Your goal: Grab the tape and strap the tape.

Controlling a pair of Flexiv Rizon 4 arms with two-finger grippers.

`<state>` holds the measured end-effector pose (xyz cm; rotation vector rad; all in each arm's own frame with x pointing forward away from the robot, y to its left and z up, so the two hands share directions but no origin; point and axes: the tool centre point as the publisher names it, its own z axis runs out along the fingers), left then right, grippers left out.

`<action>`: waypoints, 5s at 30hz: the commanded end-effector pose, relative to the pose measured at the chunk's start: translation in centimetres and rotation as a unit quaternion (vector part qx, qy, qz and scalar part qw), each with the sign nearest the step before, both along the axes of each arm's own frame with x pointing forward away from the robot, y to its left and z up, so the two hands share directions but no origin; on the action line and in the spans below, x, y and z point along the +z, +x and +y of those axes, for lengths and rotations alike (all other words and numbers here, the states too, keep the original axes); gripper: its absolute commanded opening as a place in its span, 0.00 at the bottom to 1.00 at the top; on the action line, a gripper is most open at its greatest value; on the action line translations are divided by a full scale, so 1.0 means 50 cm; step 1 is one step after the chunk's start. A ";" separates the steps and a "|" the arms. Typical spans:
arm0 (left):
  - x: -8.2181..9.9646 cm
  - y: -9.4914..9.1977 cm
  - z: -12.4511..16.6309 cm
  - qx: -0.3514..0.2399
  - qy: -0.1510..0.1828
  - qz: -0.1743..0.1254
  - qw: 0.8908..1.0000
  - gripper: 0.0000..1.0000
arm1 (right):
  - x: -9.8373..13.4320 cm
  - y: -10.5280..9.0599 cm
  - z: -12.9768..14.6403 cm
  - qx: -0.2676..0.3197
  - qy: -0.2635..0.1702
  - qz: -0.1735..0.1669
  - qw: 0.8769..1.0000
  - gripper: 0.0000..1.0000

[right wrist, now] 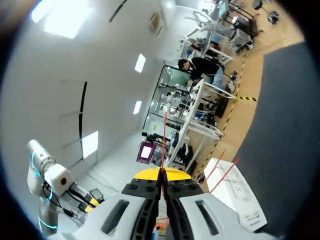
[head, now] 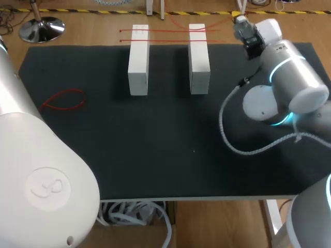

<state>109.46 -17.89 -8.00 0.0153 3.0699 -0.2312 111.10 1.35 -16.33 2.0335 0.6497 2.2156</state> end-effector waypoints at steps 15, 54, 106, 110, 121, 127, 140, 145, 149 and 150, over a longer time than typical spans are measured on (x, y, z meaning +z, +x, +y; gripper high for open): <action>0.002 -0.001 -0.001 0.001 0.002 0.000 1.000 0.00 | 0.033 -0.010 -0.007 0.160 -0.254 -0.102 0.948 0.00; 0.002 -0.001 -0.001 0.001 0.002 0.000 1.000 0.00 | 0.084 0.007 0.035 0.060 -0.418 -0.019 0.906 0.00; 0.002 -0.001 -0.001 0.001 0.002 0.000 1.000 0.00 | 0.085 0.019 0.076 0.100 -0.783 -0.129 0.600 0.00; 0.002 -0.001 -0.001 0.001 0.002 0.000 1.000 0.00 | 0.071 0.019 0.077 0.097 -0.784 -0.098 0.605 0.00; 0.002 -0.001 -0.001 0.001 0.002 0.000 1.000 0.00 | 0.069 0.014 0.112 0.093 -0.762 -0.034 0.639 0.00; 0.002 -0.001 -0.001 0.001 0.002 0.000 1.000 0.00 | 0.066 0.022 0.115 0.099 -0.773 -0.026 0.627 0.00; 0.002 -0.001 -0.001 0.001 0.002 0.000 1.000 0.00 | 0.060 0.019 0.117 0.139 -0.806 -0.072 0.571 0.00; 0.002 -0.001 -0.001 0.001 0.002 0.000 1.000 0.00 | 0.050 0.011 0.113 0.146 -0.784 -0.064 0.600 0.00; 0.002 -0.001 -0.001 0.001 0.002 0.000 1.000 0.00 | 0.050 0.011 0.113 0.146 -0.784 -0.064 0.600 0.16; 0.002 -0.001 -0.001 0.001 0.002 0.000 1.000 0.00 | 0.050 0.011 0.113 0.146 -0.784 -0.064 0.600 0.41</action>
